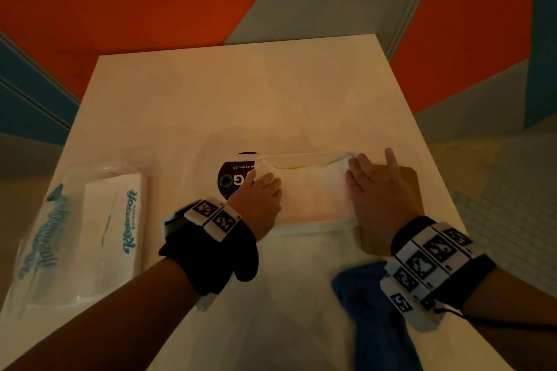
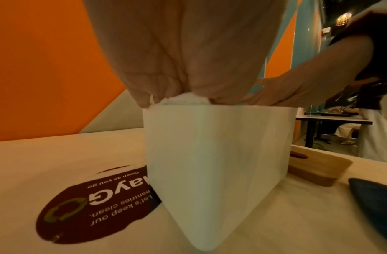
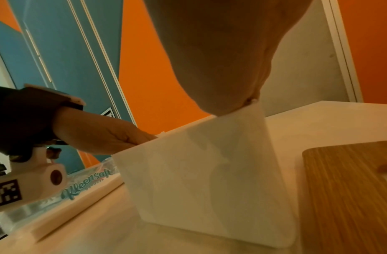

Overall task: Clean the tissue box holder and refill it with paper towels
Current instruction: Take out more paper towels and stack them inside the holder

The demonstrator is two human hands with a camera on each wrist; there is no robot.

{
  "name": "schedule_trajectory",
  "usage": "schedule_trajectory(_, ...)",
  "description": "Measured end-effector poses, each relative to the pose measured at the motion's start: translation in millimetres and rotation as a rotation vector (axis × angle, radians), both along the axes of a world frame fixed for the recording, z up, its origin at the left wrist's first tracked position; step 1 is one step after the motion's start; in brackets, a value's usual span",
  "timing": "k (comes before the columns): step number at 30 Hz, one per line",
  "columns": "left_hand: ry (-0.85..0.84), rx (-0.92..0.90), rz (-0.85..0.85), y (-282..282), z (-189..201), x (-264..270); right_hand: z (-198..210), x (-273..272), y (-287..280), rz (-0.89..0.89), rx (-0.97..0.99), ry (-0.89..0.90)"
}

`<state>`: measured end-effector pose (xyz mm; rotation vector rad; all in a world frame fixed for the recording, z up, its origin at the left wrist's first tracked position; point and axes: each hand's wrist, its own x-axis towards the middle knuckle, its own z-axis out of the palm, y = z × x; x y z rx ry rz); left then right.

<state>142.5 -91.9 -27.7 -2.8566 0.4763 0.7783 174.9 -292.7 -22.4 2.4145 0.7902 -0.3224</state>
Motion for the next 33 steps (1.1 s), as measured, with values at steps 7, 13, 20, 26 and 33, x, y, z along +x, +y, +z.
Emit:
schedule_trajectory(7, 0.039, -0.020, 0.023, 2, -8, 8, 7, 6, 8, -0.050, -0.052, 0.104)
schedule_trajectory(13, 0.005, -0.129, 0.065, 3, -7, 6, 11, 13, 12, -0.218, 0.208, 0.100)
schedule_trajectory(20, -0.078, -0.371, 0.221, 8, 0, -4, 5, 27, 12, -0.456, 0.738, -0.082)
schedule_trajectory(26, -0.081, -0.350, 0.211, 11, 5, -5, 4, 32, 7, -0.489, 0.734, -0.128)
schedule_trajectory(33, -0.145, -0.353, 0.173, 1, 10, 5, -2, 28, -2, -0.448, 0.743, -0.190)
